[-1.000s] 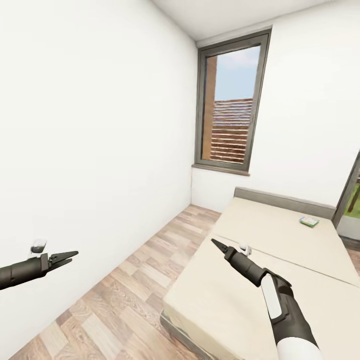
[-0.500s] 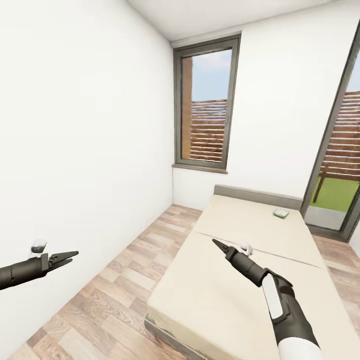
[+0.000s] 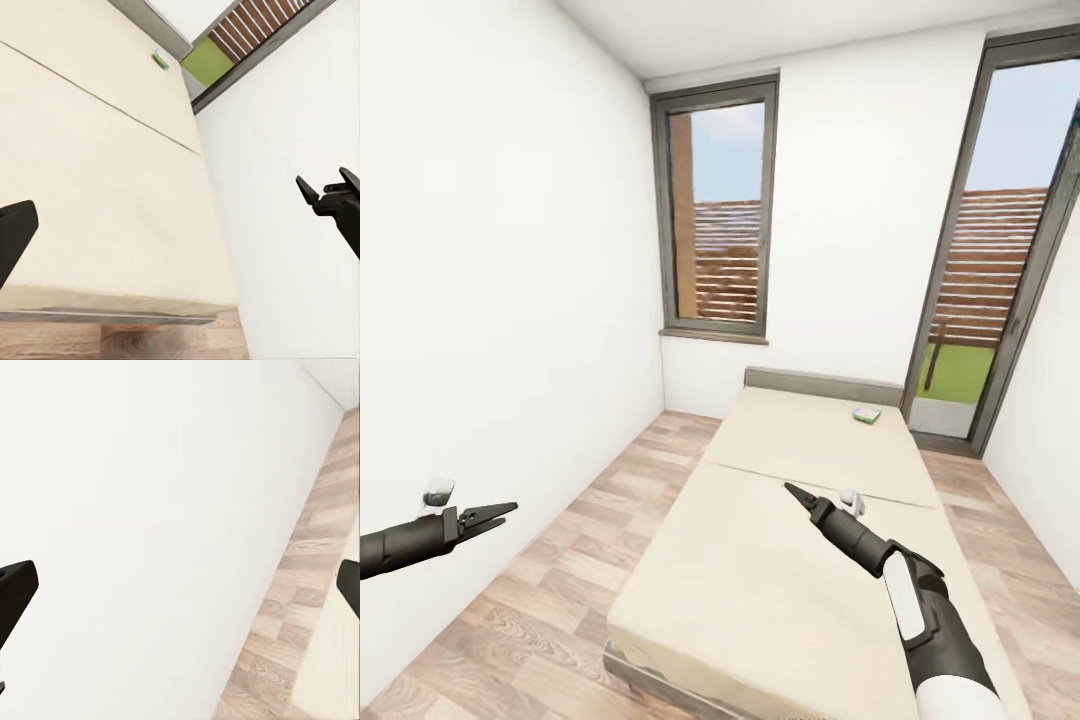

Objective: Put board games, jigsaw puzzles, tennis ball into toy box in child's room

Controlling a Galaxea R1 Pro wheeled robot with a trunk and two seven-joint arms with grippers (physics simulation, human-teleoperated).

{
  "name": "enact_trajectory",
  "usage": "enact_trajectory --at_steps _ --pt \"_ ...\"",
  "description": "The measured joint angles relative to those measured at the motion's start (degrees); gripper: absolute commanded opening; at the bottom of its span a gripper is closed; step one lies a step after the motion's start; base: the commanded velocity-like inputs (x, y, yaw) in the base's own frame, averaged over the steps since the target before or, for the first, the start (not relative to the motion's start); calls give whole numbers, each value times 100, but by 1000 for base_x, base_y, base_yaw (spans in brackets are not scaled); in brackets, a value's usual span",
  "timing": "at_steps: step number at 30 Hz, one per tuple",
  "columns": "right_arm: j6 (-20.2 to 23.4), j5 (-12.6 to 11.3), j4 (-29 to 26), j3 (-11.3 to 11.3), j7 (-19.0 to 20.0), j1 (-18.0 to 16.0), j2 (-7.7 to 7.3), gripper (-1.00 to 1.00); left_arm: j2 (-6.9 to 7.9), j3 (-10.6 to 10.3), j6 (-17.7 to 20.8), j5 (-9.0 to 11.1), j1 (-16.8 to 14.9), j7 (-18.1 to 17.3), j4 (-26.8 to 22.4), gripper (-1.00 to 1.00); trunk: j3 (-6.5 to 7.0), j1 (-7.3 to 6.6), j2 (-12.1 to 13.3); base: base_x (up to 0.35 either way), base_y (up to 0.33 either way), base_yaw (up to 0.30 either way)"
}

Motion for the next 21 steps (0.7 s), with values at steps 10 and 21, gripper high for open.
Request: enact_trajectory --at_steps 10,21 --pt "0 0 10 -7 -17 0 0 100 -8 4 0 -39 0 0 0 100 0 0 0 0 -140 -277" --pt "10 1 6 -12 -506 -5 -5 100 -11 5 0 -42 0 0 1 100 0 0 -1 0 -139 -277"
